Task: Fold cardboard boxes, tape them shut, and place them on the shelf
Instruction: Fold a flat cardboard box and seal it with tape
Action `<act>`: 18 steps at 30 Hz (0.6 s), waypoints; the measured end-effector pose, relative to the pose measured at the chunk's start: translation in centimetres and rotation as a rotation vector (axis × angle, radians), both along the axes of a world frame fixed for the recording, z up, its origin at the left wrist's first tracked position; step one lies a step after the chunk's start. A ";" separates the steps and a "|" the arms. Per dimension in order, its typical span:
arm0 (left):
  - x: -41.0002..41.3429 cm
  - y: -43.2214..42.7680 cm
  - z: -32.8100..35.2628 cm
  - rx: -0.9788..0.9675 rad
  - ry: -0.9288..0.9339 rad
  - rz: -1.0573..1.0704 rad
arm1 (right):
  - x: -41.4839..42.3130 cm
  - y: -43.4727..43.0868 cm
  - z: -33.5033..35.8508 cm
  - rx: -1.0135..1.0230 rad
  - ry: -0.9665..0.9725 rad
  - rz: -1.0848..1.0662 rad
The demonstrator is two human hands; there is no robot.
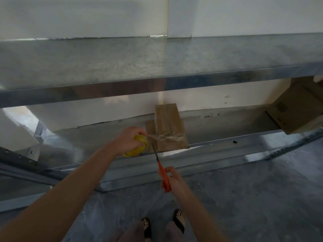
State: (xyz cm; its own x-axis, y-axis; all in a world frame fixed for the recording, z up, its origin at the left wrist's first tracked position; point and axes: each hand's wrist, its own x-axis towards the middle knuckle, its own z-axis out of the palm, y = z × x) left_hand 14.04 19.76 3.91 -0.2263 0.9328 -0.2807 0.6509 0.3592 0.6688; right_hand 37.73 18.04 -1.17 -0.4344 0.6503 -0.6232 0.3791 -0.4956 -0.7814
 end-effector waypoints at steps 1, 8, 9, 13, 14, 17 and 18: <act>0.0 0.0 0.0 -0.005 -0.002 -0.006 | 0.1 -0.1 0.0 -0.001 -0.003 0.013; 0.5 -0.1 0.0 -0.010 -0.015 -0.027 | -1.0 0.6 -0.2 -0.029 0.023 -0.019; 0.6 -0.2 0.0 -0.006 -0.013 -0.024 | -1.1 0.7 -0.2 -0.030 0.032 -0.022; 0.6 -0.5 0.1 0.001 -0.016 -0.004 | -1.3 1.0 -0.3 -0.041 0.029 -0.034; 0.7 -0.5 0.2 0.004 -0.014 -0.003 | -1.3 1.1 -0.3 -0.043 0.026 -0.034; 0.8 -0.6 0.3 0.000 -0.010 -0.001 | -1.2 1.2 -0.1 -0.015 -0.012 -0.010; 0.9 -0.6 0.3 0.000 -0.010 -0.001 | -1.1 1.2 -0.1 -0.007 -0.025 -0.009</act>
State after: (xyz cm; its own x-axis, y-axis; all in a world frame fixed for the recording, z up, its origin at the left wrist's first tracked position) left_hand 14.91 19.19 4.22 -0.2229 0.9328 -0.2832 0.6445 0.3590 0.6751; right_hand 36.63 19.21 -1.22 -0.4129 0.6495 -0.6385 0.3941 -0.5046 -0.7682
